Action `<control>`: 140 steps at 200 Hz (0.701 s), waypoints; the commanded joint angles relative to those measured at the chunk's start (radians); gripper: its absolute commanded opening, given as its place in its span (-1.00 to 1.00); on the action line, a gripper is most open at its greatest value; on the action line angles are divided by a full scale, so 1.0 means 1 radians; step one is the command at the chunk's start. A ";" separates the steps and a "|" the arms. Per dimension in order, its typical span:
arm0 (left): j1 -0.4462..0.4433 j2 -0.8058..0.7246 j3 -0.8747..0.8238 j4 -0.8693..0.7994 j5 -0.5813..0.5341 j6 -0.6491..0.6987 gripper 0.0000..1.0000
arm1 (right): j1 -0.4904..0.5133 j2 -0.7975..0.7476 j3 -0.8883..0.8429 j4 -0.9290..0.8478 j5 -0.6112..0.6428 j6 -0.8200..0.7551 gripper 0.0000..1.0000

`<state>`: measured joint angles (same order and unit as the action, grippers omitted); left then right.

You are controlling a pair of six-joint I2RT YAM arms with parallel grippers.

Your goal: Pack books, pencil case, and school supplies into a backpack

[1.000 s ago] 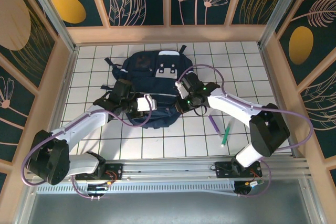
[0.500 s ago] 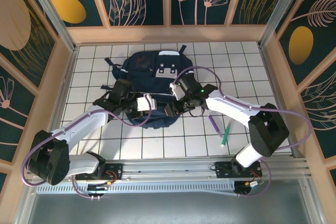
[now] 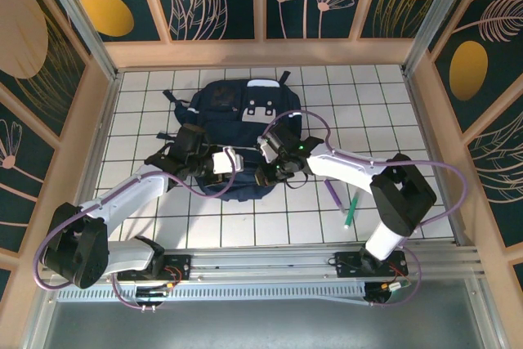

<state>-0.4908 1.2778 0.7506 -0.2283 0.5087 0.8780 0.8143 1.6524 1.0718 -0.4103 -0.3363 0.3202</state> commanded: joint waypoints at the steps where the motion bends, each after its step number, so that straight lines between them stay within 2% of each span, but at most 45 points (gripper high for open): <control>1: 0.000 -0.027 0.001 -0.014 0.069 0.007 -1.00 | 0.005 -0.033 0.002 0.057 0.035 -0.002 -1.00; 5: 0.000 -0.028 0.001 -0.024 0.078 0.017 -0.98 | 0.005 -0.041 0.001 0.055 0.037 -0.009 -1.00; 15: -0.002 -0.025 0.000 -0.049 0.112 0.041 -0.15 | 0.003 -0.056 0.003 0.047 0.042 -0.025 -1.00; 19: -0.002 -0.022 0.001 -0.052 0.118 0.042 0.04 | 0.003 -0.061 0.005 0.043 0.039 -0.033 -1.00; 26: -0.002 -0.016 0.005 -0.051 0.126 0.035 0.20 | 0.003 -0.070 0.009 0.038 0.030 -0.052 -1.00; 38: -0.001 0.002 0.015 -0.054 0.121 0.024 0.33 | 0.003 -0.083 0.015 0.030 0.012 -0.079 -1.00; 77: -0.007 0.062 0.073 -0.066 0.062 0.046 0.35 | 0.008 -0.151 0.023 0.053 -0.070 -0.155 -1.00; 97: -0.015 0.093 0.098 -0.050 0.002 0.053 0.28 | 0.008 -0.167 0.038 0.039 -0.079 -0.190 -1.00; 114: -0.021 0.114 0.116 -0.013 -0.041 0.034 0.11 | 0.008 -0.163 0.046 0.022 -0.063 -0.208 -1.00; 140: -0.030 0.136 0.130 0.025 -0.049 0.020 -0.18 | 0.008 -0.155 0.050 0.008 -0.055 -0.218 -1.00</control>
<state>-0.5087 1.3830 0.8528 -0.2604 0.4858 0.9043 0.8135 1.5303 1.0718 -0.4122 -0.3561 0.1532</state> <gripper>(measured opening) 0.446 0.049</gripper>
